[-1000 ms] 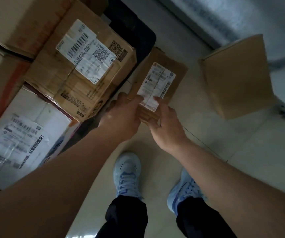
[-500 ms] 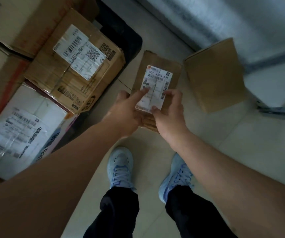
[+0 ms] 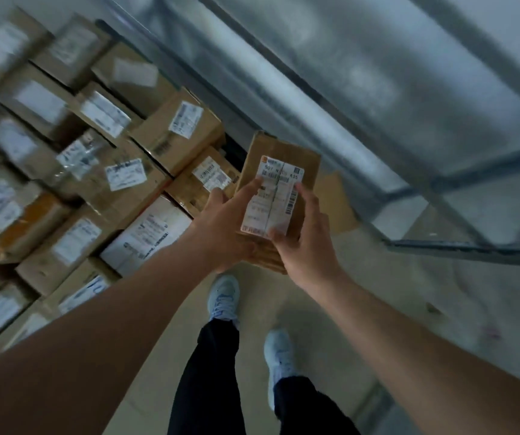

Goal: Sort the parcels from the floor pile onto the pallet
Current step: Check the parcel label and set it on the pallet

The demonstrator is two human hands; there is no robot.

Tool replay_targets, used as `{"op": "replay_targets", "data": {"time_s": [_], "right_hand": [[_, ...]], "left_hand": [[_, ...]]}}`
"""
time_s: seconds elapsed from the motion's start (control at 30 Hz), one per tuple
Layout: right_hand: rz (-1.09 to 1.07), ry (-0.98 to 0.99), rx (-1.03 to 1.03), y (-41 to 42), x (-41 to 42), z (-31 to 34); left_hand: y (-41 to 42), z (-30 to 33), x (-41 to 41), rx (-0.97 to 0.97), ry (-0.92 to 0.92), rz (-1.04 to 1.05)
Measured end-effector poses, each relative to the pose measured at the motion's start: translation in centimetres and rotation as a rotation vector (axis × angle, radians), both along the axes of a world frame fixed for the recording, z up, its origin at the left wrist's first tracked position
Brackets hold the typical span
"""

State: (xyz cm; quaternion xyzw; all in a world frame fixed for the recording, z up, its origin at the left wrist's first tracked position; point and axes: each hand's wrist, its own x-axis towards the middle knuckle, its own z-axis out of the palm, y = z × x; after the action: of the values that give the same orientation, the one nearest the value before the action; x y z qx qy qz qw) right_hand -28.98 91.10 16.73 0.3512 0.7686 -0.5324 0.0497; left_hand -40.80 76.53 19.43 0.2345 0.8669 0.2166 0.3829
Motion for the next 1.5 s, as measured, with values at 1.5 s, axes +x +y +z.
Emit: {"op": "replay_targets", "data": {"time_s": [1.5], "right_hand": [[0.799, -0.020, -0.045, -69.5, 12.7, 10.3]], "left_hand": [[-74.3, 8.8, 25.3, 0.059, 0.108, 0.735]]}}
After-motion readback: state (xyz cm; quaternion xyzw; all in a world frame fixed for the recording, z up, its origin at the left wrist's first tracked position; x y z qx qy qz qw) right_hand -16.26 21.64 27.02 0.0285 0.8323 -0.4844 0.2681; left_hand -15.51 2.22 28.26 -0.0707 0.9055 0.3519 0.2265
